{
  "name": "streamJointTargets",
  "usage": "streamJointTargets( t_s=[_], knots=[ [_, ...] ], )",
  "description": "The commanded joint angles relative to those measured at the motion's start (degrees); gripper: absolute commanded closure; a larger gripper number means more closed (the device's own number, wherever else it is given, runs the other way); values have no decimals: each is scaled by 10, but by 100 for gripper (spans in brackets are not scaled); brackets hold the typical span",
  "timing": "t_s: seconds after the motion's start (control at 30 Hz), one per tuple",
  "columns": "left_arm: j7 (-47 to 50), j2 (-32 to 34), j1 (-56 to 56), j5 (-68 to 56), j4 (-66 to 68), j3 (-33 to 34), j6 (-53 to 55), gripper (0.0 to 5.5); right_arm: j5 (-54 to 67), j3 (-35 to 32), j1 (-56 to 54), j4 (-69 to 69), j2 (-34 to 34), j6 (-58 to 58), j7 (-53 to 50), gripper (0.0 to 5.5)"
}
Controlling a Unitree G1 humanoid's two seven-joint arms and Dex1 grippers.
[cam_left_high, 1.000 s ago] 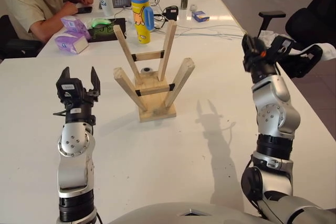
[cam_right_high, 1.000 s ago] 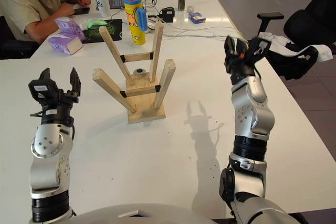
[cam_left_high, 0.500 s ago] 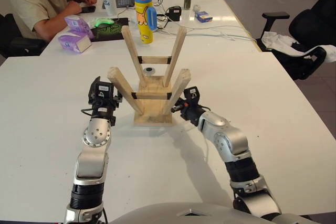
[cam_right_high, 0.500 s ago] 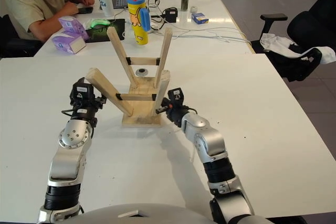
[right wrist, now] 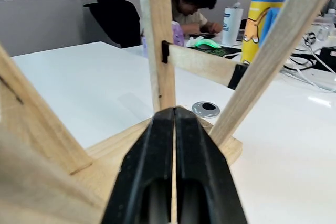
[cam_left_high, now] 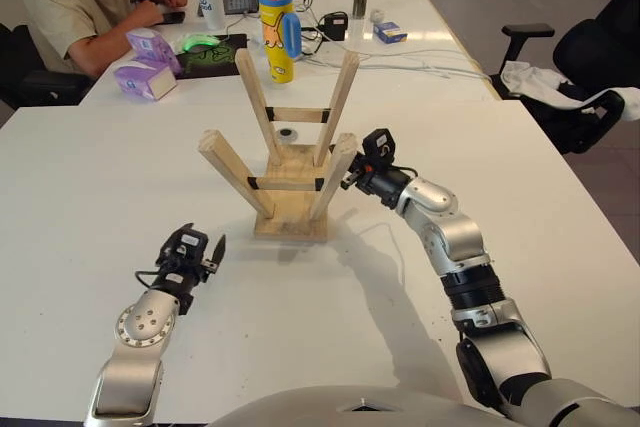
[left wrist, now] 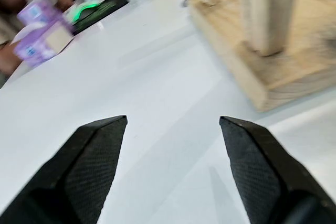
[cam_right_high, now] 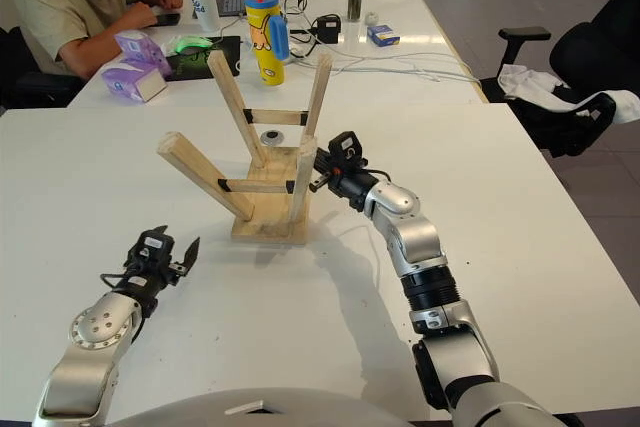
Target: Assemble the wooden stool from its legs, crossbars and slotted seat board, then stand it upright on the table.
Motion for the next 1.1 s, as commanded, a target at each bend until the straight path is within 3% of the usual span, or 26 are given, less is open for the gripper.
streamJointTargets(
  t_s=[0.03,0.2,0.6,0.77,0.97,1.1],
  knots=[
    [-28,30,-28,20,25,-24,-2,220,-5,38,15,-19,-10,-19,72,548],
    [-6,20,-39,52,85,-51,9,220,-18,117,27,-48,18,-35,127,548],
    [37,-14,-73,63,170,-64,-24,220,-72,201,35,-38,92,-26,96,548],
    [58,-32,-78,64,165,-58,-21,220,-54,154,105,-111,83,28,29,548],
    [115,-72,12,51,55,5,-12,220,89,64,296,-372,16,199,-1,548],
    [117,-80,76,56,-3,11,-5,220,76,-38,354,-365,-21,211,-60,548]
  ],
)
